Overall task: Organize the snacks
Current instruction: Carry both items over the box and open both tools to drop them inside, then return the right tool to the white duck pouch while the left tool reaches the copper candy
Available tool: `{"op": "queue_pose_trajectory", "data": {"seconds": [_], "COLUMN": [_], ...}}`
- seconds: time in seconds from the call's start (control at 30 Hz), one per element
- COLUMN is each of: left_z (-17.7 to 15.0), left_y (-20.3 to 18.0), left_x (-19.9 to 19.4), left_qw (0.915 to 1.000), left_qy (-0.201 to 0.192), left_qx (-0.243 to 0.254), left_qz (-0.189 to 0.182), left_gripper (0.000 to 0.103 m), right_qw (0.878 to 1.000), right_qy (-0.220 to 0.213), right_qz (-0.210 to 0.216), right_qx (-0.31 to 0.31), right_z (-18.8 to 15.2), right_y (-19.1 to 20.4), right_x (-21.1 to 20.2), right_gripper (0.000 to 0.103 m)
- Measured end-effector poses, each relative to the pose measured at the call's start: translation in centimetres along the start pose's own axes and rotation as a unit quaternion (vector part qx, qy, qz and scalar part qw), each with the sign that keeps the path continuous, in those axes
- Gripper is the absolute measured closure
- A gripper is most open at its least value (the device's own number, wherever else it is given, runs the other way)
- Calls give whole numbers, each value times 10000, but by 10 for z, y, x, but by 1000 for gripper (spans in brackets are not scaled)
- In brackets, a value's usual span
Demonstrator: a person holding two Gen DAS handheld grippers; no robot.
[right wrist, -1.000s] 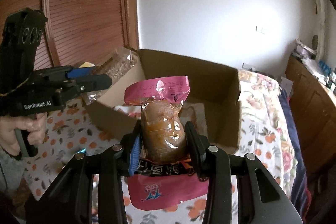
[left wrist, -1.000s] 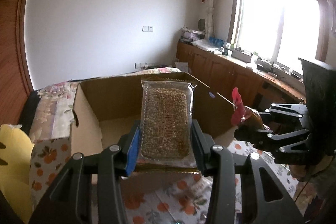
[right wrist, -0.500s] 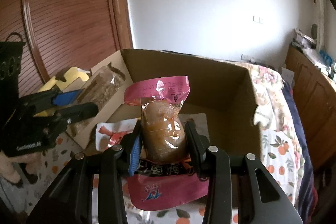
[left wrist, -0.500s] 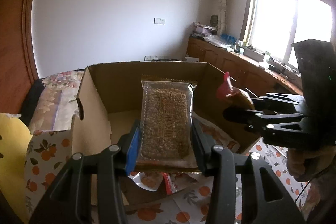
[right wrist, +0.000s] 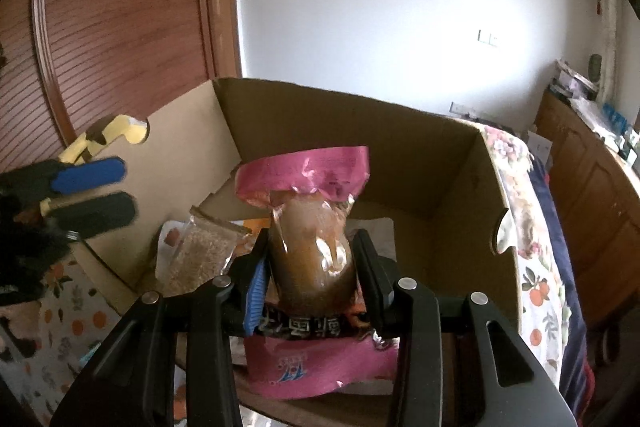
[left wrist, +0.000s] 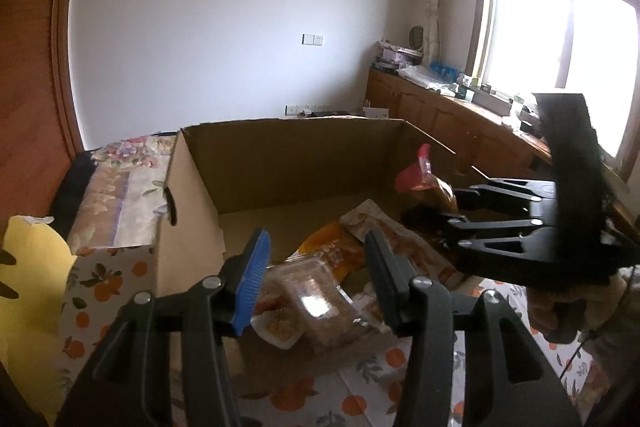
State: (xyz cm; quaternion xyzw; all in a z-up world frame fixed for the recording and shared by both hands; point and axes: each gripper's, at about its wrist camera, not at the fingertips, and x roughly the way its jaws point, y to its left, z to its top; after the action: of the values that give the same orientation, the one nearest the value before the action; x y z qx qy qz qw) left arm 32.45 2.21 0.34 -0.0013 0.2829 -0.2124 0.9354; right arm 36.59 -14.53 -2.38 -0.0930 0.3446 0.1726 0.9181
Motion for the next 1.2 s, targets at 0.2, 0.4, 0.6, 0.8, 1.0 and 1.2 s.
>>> {"op": "queue_pose_trajectory", "data": {"seconds": [0.2, 0.4, 0.6, 0.8, 1.0, 1.2], "left_z": [-9, -27, -55, -89, -115, -135], "left_y": [1, -4, -10, -17, -28, -41], "left_x": [-29, -57, -82, -102, -113, -115], "left_qw": [9999, 9997, 9995, 9991, 9986, 9979], "left_qy": [-33, 12, 90, 248, 329, 403], "left_qx": [79, 121, 72, -5, -32, 40], "left_qz": [137, 226, 308, 346, 403, 511], "left_gripper": [45, 40, 39, 39, 39, 39], "right_qw": [9996, 9989, 9975, 9972, 9956, 9955], "right_qy": [-138, -326, -483, -486, -576, -378], "right_qz": [25, 60, 219, 346, 478, 614], "right_qx": [234, 332, 470, 441, 565, 607], "right_z": [-2, 0, -19, -50, -92, -126], "right_y": [-4, 0, 6, 19, 31, 45], "right_x": [-12, -39, -78, -107, -121, -113], "right_gripper": [52, 40, 40, 39, 33, 29]}}
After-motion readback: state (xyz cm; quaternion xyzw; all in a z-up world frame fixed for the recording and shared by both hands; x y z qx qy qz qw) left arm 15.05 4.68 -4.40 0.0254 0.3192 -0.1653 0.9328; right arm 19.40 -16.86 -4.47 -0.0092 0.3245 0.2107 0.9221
